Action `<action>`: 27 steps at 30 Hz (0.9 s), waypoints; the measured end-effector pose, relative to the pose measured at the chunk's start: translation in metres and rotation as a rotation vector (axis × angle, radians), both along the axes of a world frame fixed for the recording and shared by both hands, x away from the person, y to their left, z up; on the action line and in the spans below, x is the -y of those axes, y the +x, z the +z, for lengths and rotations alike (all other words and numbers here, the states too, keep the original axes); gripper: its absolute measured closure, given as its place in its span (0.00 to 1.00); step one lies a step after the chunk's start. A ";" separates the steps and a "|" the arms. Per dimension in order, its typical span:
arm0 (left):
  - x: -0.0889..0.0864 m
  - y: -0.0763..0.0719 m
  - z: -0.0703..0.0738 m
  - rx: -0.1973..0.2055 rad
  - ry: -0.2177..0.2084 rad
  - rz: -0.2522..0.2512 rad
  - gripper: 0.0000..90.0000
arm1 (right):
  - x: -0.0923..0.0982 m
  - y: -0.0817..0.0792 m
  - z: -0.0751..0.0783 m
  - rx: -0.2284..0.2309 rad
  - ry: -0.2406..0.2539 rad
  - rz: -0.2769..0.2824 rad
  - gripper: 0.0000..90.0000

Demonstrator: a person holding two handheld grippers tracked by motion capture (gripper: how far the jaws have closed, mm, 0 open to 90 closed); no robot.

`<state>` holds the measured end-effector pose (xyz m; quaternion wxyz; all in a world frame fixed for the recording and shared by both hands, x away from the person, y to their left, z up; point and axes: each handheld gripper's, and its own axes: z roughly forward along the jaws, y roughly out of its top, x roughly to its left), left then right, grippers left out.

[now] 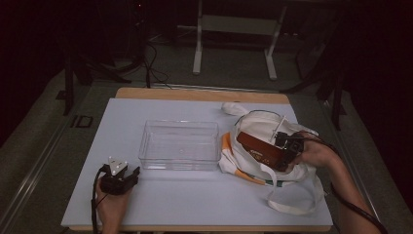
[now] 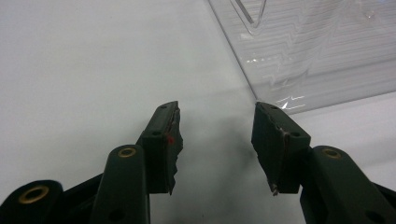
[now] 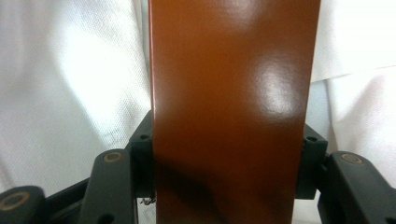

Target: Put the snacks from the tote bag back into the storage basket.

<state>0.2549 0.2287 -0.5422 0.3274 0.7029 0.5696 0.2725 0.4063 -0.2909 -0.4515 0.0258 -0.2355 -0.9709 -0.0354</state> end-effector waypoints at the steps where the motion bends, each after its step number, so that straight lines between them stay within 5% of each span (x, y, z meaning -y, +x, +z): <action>1: 0.000 0.000 0.000 0.000 0.000 0.000 0.58 | 0.001 0.000 0.001 0.003 0.004 -0.002 0.47; 27: 0.000 0.000 0.000 -0.001 0.004 -0.001 0.58 | 0.025 -0.010 0.031 0.116 0.228 -0.024 0.47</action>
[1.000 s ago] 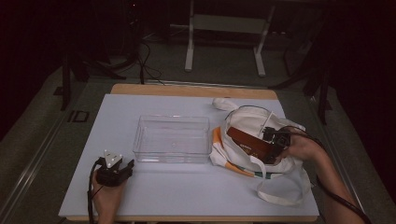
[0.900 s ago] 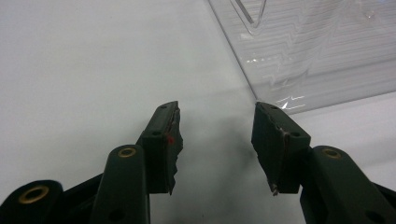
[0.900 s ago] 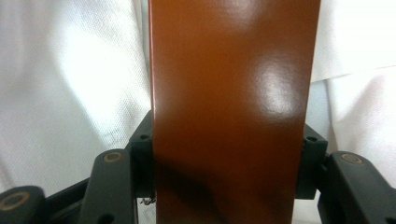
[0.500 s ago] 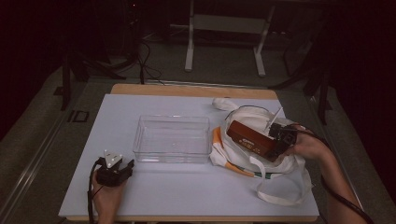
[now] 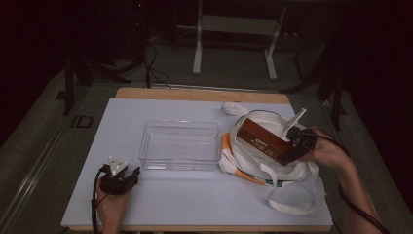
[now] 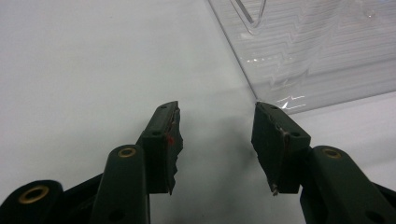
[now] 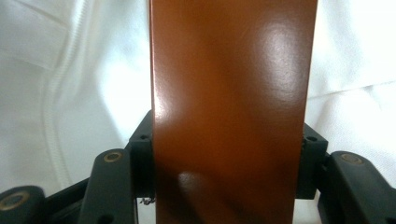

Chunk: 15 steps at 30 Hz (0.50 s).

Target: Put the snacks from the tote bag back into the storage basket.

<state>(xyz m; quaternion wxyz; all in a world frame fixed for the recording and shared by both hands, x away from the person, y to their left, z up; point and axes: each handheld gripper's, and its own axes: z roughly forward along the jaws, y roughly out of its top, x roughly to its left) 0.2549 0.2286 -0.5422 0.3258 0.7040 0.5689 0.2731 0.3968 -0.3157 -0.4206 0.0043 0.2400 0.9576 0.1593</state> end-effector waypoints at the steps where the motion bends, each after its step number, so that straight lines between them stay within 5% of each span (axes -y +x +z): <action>1: 0.000 0.000 0.000 0.000 0.001 0.000 0.58 | 0.001 -0.001 0.001 0.001 0.007 0.002 0.47; 15: 0.000 0.000 0.000 -0.001 0.001 0.000 0.58 | 0.006 -0.008 0.011 0.055 0.116 0.022 0.47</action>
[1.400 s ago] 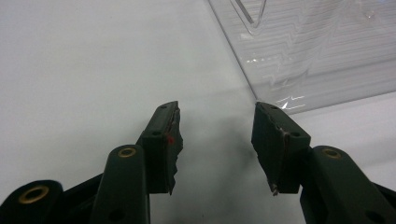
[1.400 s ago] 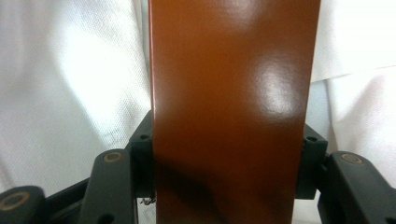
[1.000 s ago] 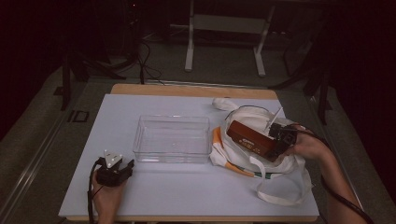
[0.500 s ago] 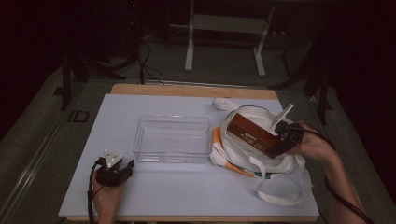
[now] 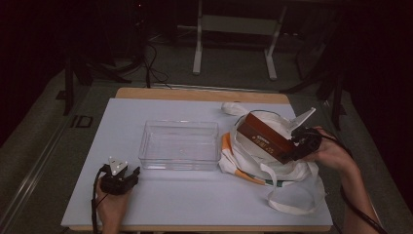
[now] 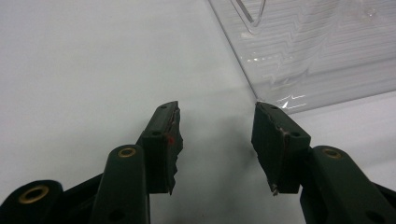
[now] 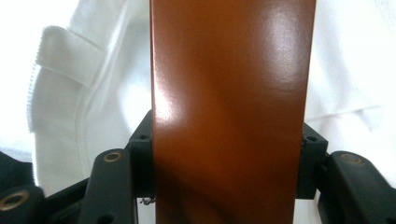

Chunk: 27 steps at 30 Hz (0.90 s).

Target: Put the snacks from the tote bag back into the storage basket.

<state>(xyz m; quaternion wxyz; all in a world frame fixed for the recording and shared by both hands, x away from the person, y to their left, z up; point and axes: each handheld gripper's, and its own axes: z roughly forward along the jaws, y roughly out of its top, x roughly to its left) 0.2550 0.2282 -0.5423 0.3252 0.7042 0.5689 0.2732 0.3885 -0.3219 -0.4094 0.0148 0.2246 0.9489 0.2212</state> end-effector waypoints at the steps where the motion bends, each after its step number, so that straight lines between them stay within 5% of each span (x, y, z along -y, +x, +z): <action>1: 0.000 0.000 0.000 0.000 0.000 0.000 0.58 | -0.001 0.000 0.001 0.002 0.007 0.003 0.47; 27: 0.000 0.000 0.000 0.002 -0.001 -0.001 0.58 | -0.008 -0.002 0.016 0.062 0.087 0.048 0.47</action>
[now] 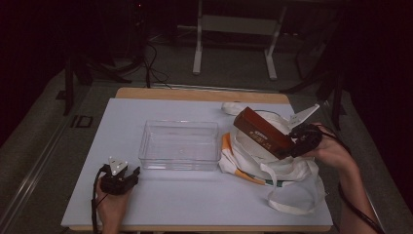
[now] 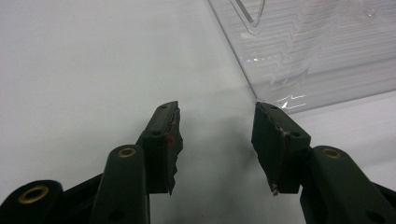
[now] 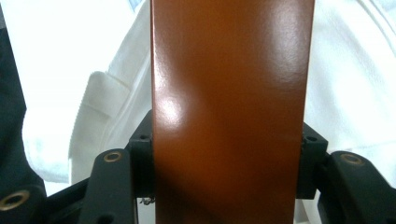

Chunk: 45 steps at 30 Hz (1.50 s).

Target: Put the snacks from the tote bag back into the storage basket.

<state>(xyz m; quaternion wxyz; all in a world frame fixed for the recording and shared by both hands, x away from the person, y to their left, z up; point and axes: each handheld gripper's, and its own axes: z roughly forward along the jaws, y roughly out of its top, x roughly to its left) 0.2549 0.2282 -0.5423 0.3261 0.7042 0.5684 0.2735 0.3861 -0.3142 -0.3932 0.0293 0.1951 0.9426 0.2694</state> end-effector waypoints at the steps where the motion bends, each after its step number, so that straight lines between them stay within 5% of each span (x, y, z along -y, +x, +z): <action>1: 0.000 0.000 0.000 0.000 0.000 0.000 0.58 | -0.001 0.000 0.001 0.002 0.002 0.005 0.47; 26: 0.000 0.000 0.000 0.000 0.002 -0.002 0.58 | -0.038 0.003 0.014 0.040 0.040 0.075 0.47; 45: 0.000 0.000 0.000 -0.003 0.002 -0.003 0.58 | -0.067 0.007 0.021 0.050 0.014 0.135 0.47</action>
